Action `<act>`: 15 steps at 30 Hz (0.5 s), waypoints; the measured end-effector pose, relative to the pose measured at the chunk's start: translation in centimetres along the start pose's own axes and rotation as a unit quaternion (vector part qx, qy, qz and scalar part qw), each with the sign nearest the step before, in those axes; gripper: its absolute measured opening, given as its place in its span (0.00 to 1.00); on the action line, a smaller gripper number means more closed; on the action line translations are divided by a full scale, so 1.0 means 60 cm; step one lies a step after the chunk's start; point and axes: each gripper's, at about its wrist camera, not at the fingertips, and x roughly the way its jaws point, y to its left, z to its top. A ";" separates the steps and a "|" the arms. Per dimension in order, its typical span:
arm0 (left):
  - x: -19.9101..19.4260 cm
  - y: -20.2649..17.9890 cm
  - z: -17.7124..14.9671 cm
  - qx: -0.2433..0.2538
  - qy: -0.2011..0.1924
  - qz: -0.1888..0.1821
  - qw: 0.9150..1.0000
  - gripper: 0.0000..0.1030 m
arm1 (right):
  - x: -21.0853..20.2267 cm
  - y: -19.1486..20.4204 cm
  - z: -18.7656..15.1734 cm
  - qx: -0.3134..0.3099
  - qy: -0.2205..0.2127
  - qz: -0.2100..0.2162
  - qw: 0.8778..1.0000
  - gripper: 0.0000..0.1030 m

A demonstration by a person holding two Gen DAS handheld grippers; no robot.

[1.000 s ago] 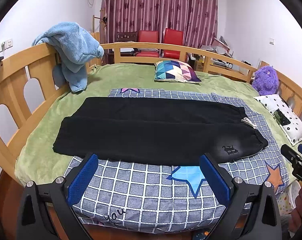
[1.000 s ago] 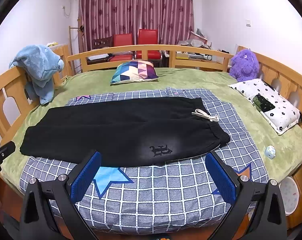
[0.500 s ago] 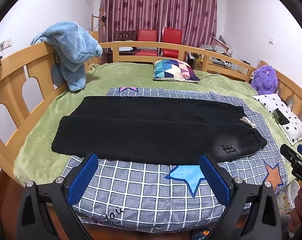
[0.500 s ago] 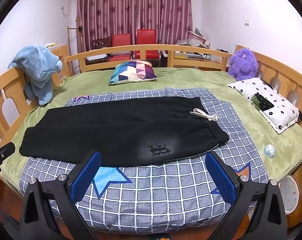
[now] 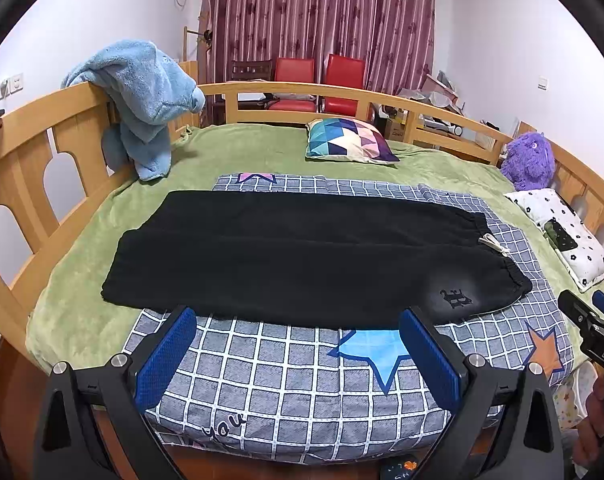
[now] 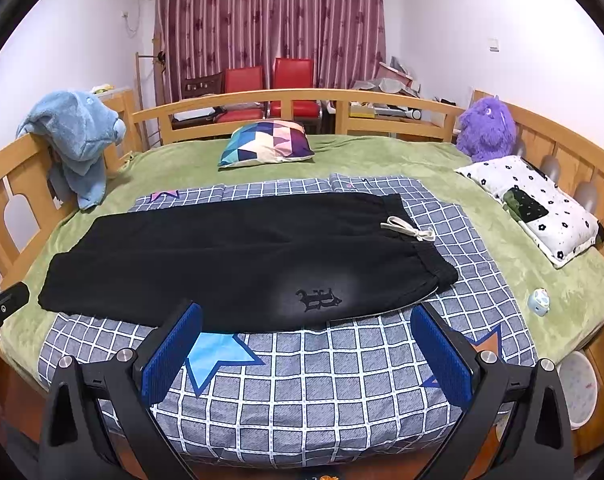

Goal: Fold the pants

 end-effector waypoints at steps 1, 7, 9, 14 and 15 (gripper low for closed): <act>0.000 0.000 0.000 0.000 0.000 0.000 1.000 0.99 | 0.000 0.000 -0.001 0.000 0.000 0.000 1.000 0.99; 0.000 0.000 0.000 0.000 0.000 0.000 1.000 0.99 | -0.001 0.001 -0.001 0.000 0.000 0.000 1.000 0.99; 0.000 -0.001 0.000 0.000 0.000 0.001 1.000 0.99 | -0.001 0.001 -0.001 0.000 0.001 0.000 1.000 0.99; 0.000 0.002 0.000 -0.001 0.000 0.000 1.000 0.99 | -0.001 0.002 0.002 0.003 0.000 0.000 1.000 0.99; 0.000 0.002 0.000 0.000 0.000 -0.001 1.000 0.99 | -0.001 0.002 0.002 0.003 0.001 0.001 1.000 0.99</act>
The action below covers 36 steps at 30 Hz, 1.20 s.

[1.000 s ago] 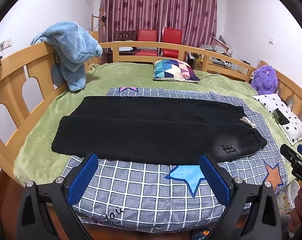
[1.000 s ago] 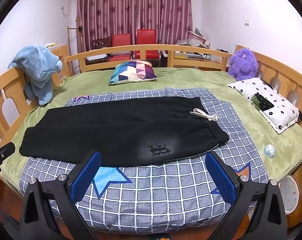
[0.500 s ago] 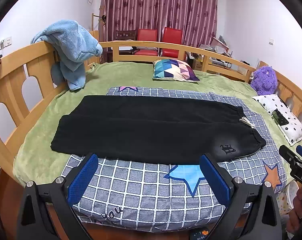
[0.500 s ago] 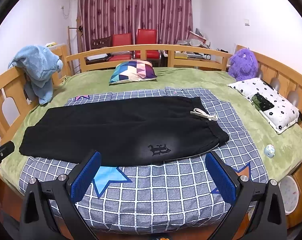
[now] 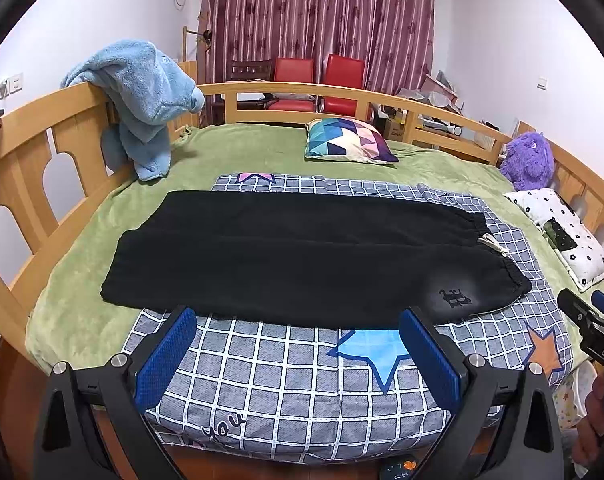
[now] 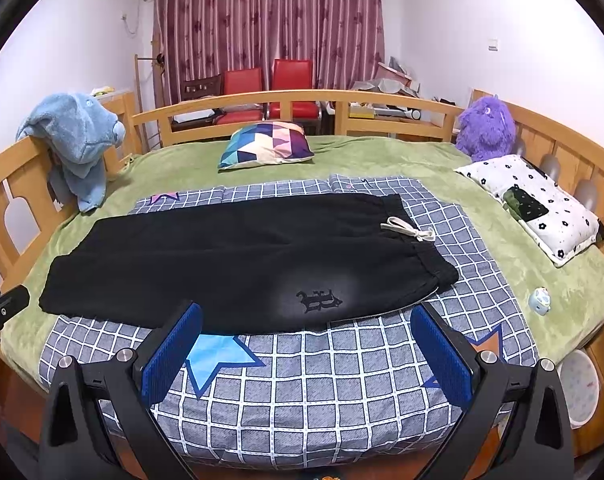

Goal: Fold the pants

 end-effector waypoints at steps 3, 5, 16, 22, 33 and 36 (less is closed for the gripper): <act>0.000 0.001 -0.001 0.000 0.001 0.000 1.000 0.99 | 0.000 0.000 0.000 -0.001 -0.001 0.000 1.000 0.99; -0.001 0.000 -0.002 0.000 0.000 -0.001 1.000 0.99 | 0.000 0.000 0.000 -0.002 -0.001 0.000 1.000 0.99; 0.001 -0.002 -0.005 0.001 0.001 -0.002 1.000 0.99 | 0.004 -0.001 -0.002 -0.002 0.000 -0.001 1.000 0.99; -0.001 -0.005 -0.006 0.006 -0.001 -0.006 1.000 0.99 | 0.004 -0.005 -0.001 -0.001 -0.002 -0.003 1.000 0.99; -0.003 0.017 -0.001 -0.026 0.028 -0.022 0.999 0.99 | 0.000 -0.008 -0.056 -0.004 -0.002 -0.003 1.000 1.00; -0.012 0.035 -0.003 -0.048 0.025 -0.026 0.998 0.98 | -0.001 -0.018 -0.079 -0.009 -0.015 -0.014 1.000 1.00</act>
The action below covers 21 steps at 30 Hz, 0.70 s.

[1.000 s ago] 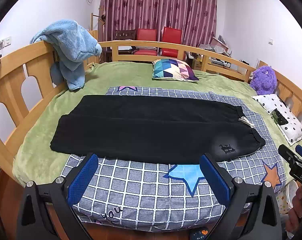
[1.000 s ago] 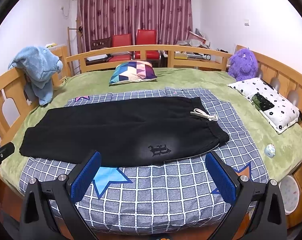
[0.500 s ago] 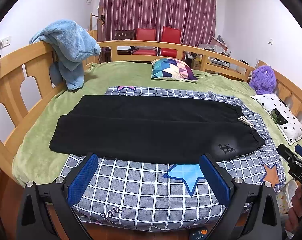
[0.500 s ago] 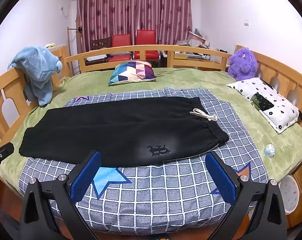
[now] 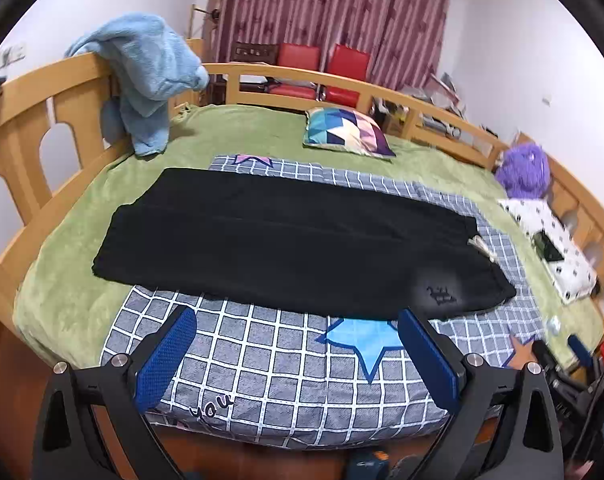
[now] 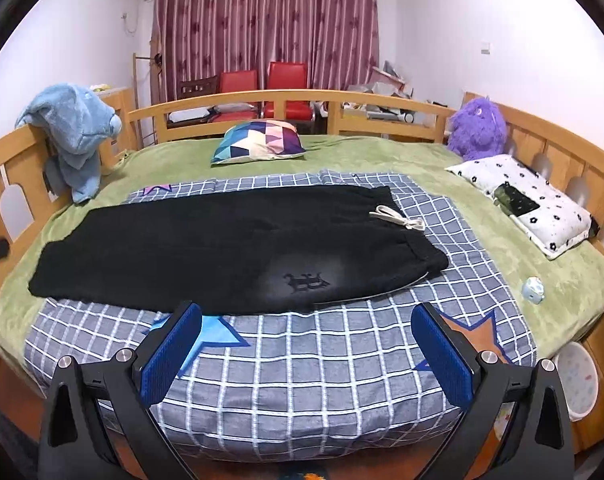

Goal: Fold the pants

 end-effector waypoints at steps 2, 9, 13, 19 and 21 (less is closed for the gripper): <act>-0.005 0.013 -0.001 -0.010 -0.004 0.009 1.000 0.98 | 0.001 -0.003 -0.003 -0.005 -0.003 0.013 1.000 1.00; 0.030 0.090 -0.023 -0.032 -0.012 -0.025 0.999 0.98 | 0.046 -0.042 -0.008 0.074 -0.015 0.046 0.996 0.98; 0.094 0.128 -0.020 -0.037 -0.007 -0.009 0.999 0.98 | 0.106 -0.056 -0.014 0.080 0.000 0.045 0.996 0.90; 0.236 0.216 -0.037 -0.117 0.020 0.008 0.993 0.95 | 0.238 -0.084 -0.039 0.075 0.054 0.027 0.995 0.72; 0.272 0.241 -0.042 -0.143 0.027 -0.001 0.989 0.95 | 0.278 -0.103 -0.054 0.096 0.076 0.033 0.992 0.63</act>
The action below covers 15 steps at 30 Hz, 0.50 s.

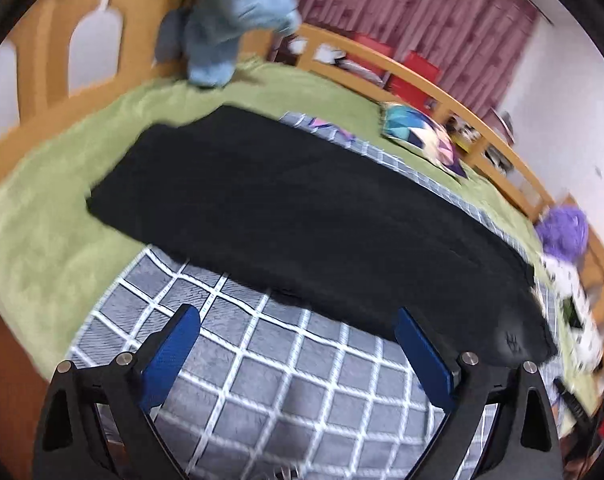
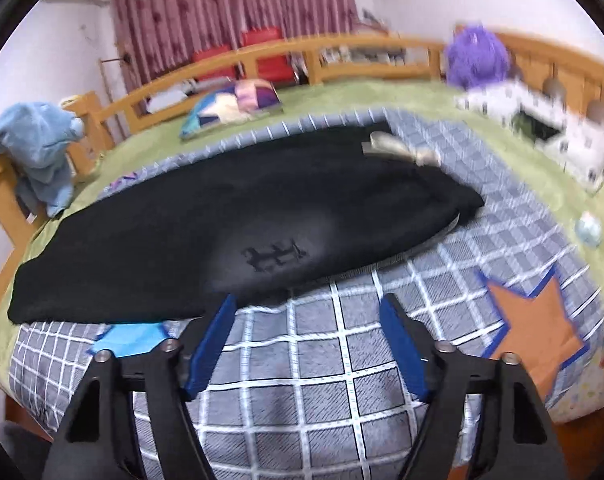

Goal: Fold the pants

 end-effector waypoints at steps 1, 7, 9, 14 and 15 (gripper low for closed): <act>0.025 0.013 0.005 -0.010 0.012 -0.009 1.000 0.95 | 0.021 -0.015 -0.001 0.016 0.013 0.002 1.000 0.61; 0.119 0.073 0.020 -0.072 0.036 -0.014 0.997 0.87 | 0.123 -0.089 0.006 0.108 0.071 0.020 0.991 0.61; 0.140 0.100 0.022 -0.113 0.024 -0.027 0.993 0.86 | 0.139 -0.099 0.006 0.129 0.075 0.027 0.988 0.61; 0.173 0.134 0.035 -0.154 -0.006 -0.040 0.987 0.73 | 0.177 -0.123 0.018 0.180 0.069 0.054 0.980 0.61; 0.177 0.135 0.037 -0.155 -0.006 -0.034 0.987 0.61 | 0.181 -0.126 0.022 0.187 0.065 0.057 0.979 0.61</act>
